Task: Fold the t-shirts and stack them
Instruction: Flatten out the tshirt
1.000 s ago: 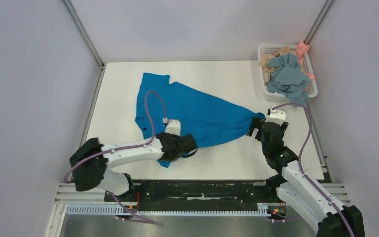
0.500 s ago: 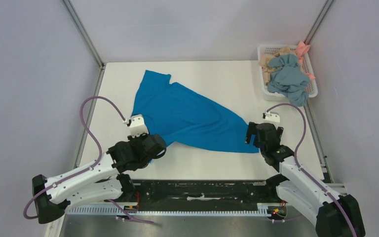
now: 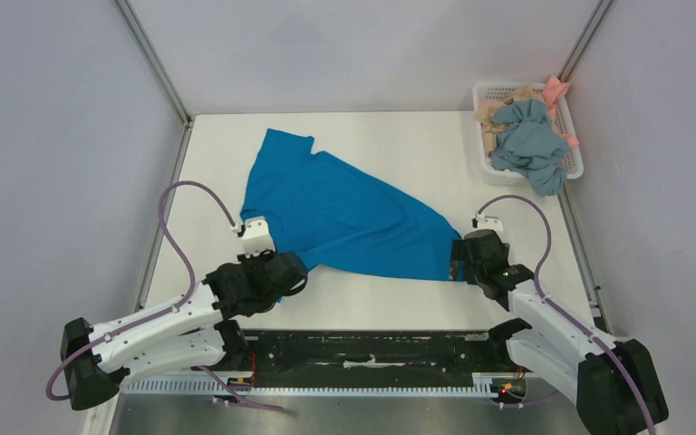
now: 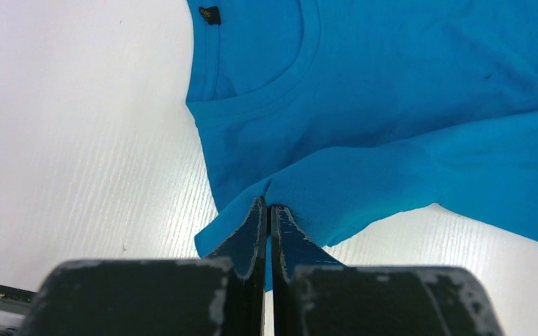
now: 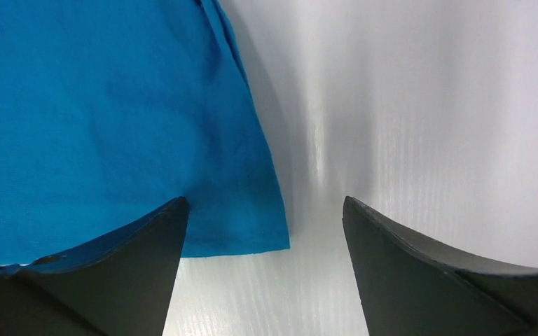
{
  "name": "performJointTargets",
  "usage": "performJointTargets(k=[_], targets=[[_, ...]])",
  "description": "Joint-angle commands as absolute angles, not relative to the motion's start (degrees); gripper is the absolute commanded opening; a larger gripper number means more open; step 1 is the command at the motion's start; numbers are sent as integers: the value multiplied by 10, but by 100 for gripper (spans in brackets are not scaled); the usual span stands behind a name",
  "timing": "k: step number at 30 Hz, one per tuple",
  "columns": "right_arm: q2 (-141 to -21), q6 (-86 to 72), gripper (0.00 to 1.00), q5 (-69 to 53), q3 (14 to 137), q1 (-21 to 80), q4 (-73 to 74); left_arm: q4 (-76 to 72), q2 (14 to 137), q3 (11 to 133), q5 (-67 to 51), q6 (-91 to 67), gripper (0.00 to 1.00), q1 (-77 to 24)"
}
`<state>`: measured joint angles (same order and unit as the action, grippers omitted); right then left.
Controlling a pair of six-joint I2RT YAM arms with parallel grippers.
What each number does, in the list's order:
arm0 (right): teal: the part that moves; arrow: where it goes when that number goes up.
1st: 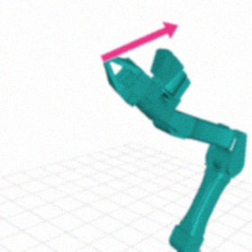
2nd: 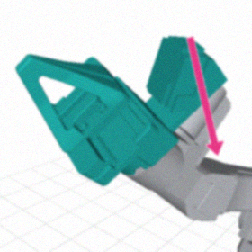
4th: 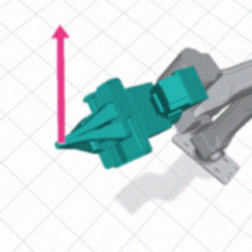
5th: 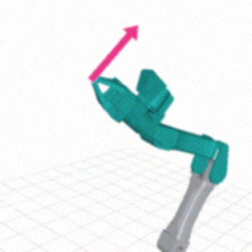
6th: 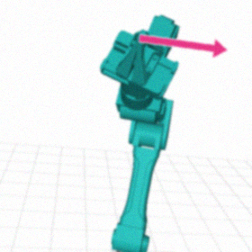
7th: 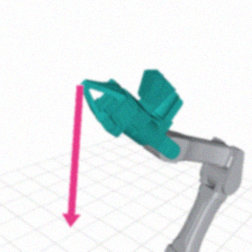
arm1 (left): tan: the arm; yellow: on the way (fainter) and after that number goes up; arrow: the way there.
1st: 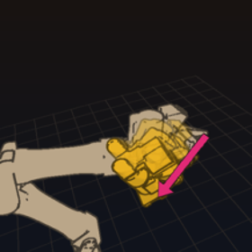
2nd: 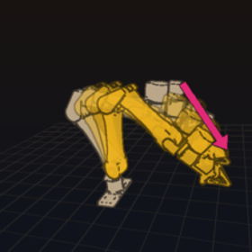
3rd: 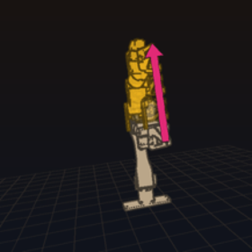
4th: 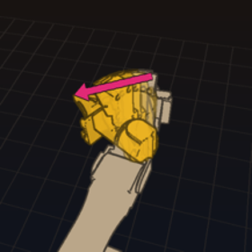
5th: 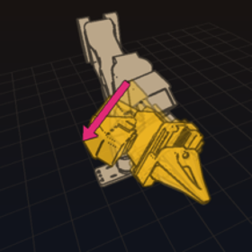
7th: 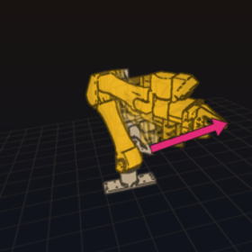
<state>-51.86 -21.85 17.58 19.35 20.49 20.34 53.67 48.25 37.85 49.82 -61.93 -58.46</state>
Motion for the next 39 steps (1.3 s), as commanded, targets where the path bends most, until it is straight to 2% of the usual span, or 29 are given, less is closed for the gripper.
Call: performJointTargets(k=[1, 3, 6, 8, 9, 12, 15, 20, 25, 27, 29, 32, 35, 37, 39], targets=[[-554, -197, 80, 171, 214, 205, 192, 521, 469, 363, 520, -641, 2, -581], [-570, -206, 74, 170, 213, 205, 192, 521, 463, 355, 515, -645, 2, -581], [-583, -222, 59, 151, 203, 206, 196, 521, 457, 343, 509, -653, 2, -582], [-585, -230, 55, 136, 197, 206, 204, 521, 454, 337, 507, -659, 2, -582], [-585, -233, 50, 131, 194, 206, 208, 522, 452, 335, 506, -660, 2, -581], [-582, -235, 29, 104, 184, 206, 208, 523, 448, 327, 505, -673, 2, -581], [-571, -230, 0, 82, 181, 206, 187, 520, 444, 325, 514, -693, 2, -581], [-523, -221, 0, 111, 239, 206, 159, 530, 460, 399, 598, -692, 2, -581], [-455, -220, 0, 168, 337, 206, 152, 532, 498, 552, 698, -614, 2, -581], [-438, -217, 0, 193, 378, 206, 145, 495, 507, 610, 733, -539, 2, -581], [-429, -210, 0, 208, 424, 206, 138, 390, 505, 645, 753, -379, 2, -581], [-424, -193, 0, 223, 494, 205, 135, 168, 487, 670, 708, -111, 2, -581], [-422, -169, 0, 206, 559, 206, 141, 38, 461, 702, 644, 67, 2, -580], [-421, -153, 0, 178, 609, 206, 152, 67, 455, 754, 562, 114, 2, -581], [-417, -140, 0, 142, 653, 206, 166, 166, 464, 851, 477, 110, 2, -580]])
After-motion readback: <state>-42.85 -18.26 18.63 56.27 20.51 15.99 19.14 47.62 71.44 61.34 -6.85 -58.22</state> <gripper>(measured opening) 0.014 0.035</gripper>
